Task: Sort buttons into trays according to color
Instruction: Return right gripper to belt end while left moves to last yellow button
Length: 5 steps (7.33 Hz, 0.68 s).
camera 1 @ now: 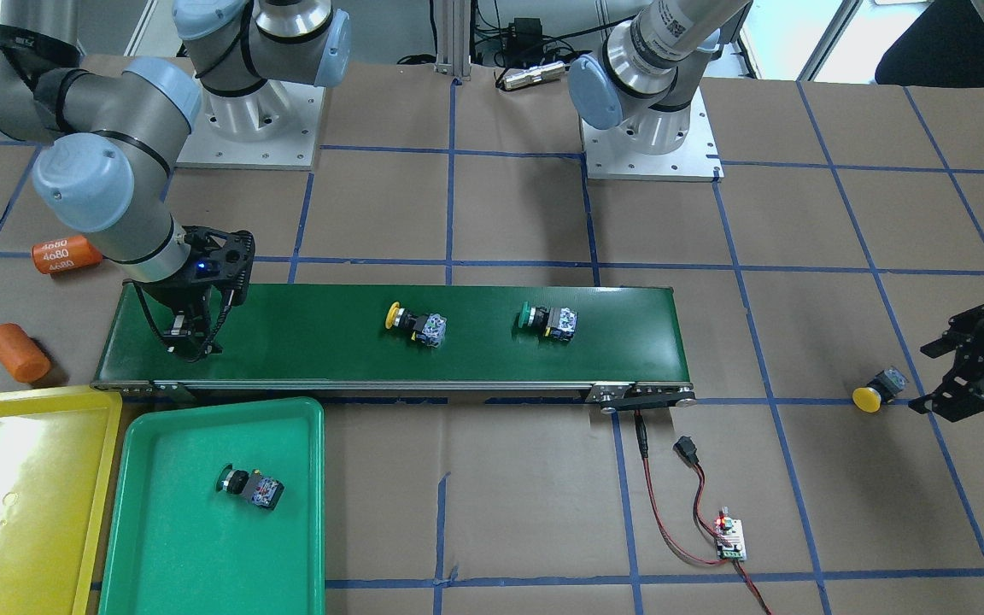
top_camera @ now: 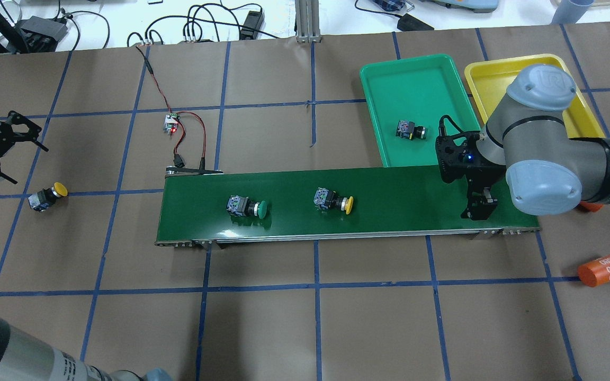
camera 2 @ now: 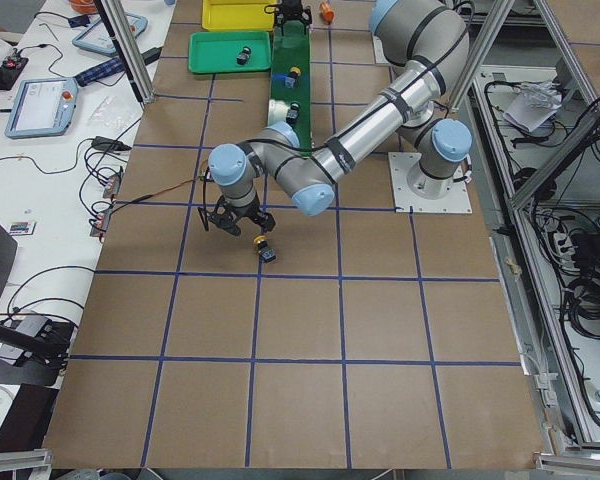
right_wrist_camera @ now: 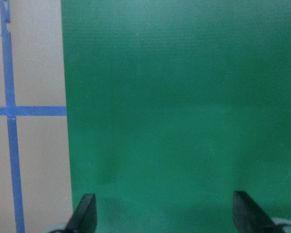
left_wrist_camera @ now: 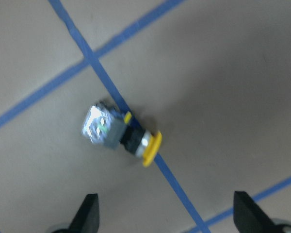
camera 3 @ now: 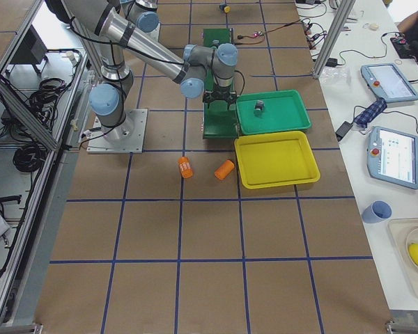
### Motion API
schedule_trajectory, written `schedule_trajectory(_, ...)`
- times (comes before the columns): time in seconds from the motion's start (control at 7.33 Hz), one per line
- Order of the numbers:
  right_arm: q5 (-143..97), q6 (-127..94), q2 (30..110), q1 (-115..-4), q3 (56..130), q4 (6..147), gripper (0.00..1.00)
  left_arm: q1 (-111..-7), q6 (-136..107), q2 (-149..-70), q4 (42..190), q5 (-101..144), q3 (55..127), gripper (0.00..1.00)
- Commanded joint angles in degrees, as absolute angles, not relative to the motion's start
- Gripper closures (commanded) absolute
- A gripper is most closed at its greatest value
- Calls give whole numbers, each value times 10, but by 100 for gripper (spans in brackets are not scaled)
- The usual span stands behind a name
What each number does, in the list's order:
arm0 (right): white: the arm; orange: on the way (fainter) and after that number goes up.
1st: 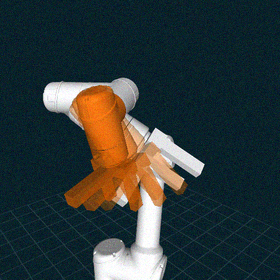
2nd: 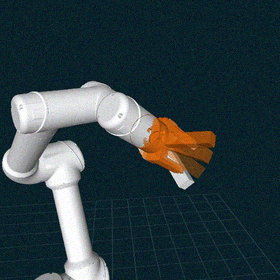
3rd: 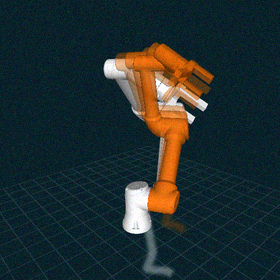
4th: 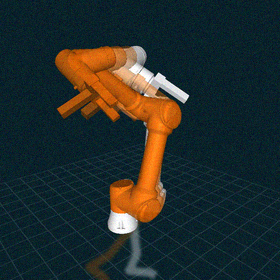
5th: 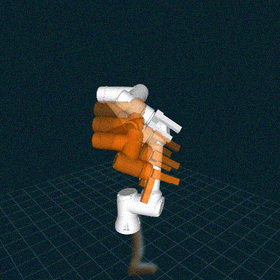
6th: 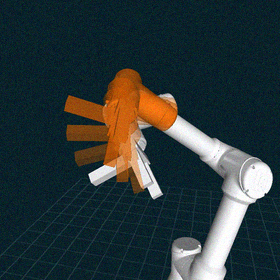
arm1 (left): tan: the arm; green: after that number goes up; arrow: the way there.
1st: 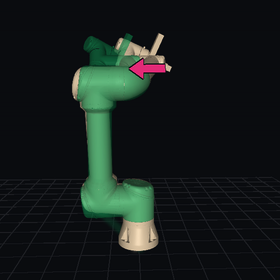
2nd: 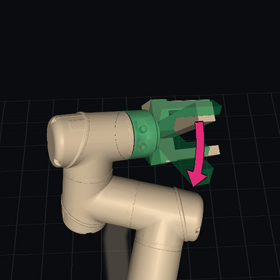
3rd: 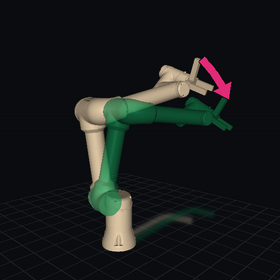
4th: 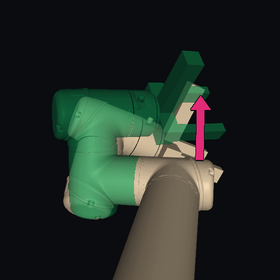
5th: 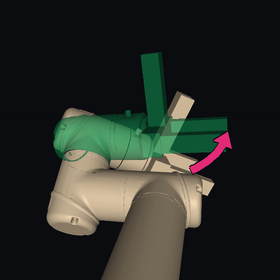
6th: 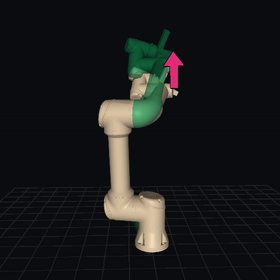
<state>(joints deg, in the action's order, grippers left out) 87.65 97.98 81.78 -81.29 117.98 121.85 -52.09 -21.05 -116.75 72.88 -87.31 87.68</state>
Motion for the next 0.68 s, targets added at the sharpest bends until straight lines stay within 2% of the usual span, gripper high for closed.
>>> schedule_trajectory(0.0,883,954,817,-842,1174,1219,0,-495,-244,-1212,725,-855,849,2)
schedule_trajectory(0.14,884,943,817,-848,1175,1218,0,-494,-303,-1211,736,-837,860,13)
schedule_trajectory(0.27,884,943,817,-848,1179,1218,0,-495,-317,-1212,740,-826,865,14)
schedule_trajectory(0.41,883,943,817,-848,1179,1218,0,-495,-314,-1214,742,-824,873,4)
schedule_trajectory(0.55,881,940,817,-856,1179,1218,0,-494,-313,-1218,738,-822,887,4)
